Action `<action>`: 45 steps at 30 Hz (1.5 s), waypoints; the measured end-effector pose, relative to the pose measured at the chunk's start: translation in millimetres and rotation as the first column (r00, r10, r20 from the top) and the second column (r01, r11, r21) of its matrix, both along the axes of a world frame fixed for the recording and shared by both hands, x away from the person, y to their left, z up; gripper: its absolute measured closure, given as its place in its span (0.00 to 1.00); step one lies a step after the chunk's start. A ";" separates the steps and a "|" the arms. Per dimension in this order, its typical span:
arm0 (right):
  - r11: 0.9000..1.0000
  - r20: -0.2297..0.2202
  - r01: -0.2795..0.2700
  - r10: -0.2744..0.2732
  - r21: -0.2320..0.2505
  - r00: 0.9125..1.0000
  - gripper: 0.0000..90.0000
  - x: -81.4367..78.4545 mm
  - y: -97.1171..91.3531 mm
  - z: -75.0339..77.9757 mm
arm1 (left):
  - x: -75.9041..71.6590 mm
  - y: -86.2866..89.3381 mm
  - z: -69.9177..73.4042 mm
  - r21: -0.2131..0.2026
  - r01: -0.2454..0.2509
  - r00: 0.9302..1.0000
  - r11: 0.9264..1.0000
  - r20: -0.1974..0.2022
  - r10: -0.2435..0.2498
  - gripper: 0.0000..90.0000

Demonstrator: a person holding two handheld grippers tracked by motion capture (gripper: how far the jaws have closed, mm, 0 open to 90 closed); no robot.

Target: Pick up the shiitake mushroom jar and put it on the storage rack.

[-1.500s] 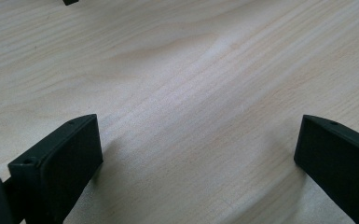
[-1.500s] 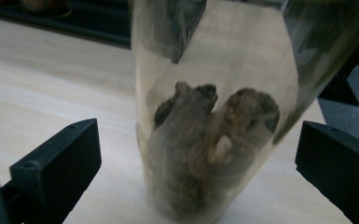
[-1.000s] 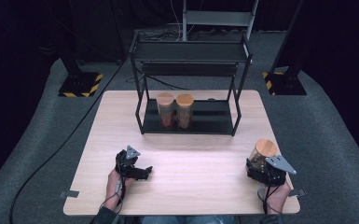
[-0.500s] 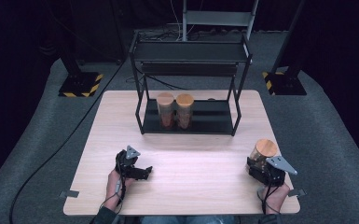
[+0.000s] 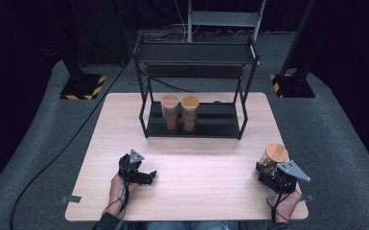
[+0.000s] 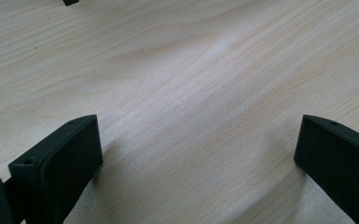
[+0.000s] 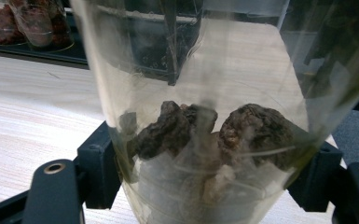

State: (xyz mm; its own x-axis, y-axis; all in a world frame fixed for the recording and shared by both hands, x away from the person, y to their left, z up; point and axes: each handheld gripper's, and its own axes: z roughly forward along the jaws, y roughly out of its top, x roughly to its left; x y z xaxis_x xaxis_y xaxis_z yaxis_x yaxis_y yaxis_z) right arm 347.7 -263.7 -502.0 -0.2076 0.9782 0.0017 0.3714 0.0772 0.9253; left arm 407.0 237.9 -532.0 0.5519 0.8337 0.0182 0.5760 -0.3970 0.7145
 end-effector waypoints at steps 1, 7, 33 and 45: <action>1.000 0.000 -0.002 0.002 -0.001 1.000 0.28 -0.6 0.1 0.9 | 0.0 -0.1 0.0 0.000 0.000 1.000 1.000 0.000 0.000 0.00; 1.000 0.010 -0.008 0.009 -0.013 1.000 0.28 -3.0 2.9 5.9 | 0.0 0.0 0.0 0.000 0.000 1.000 1.000 0.000 0.000 0.00; 0.997 0.020 -0.079 0.079 -0.011 0.997 0.28 6.0 21.5 22.4 | 0.1 -0.1 0.0 0.000 0.000 1.000 1.000 -0.001 0.000 0.00; 0.995 0.015 -0.097 0.098 -0.021 0.995 0.28 5.8 27.1 30.8 | 0.0 0.0 0.0 -0.001 0.000 1.000 1.000 -0.001 0.000 0.00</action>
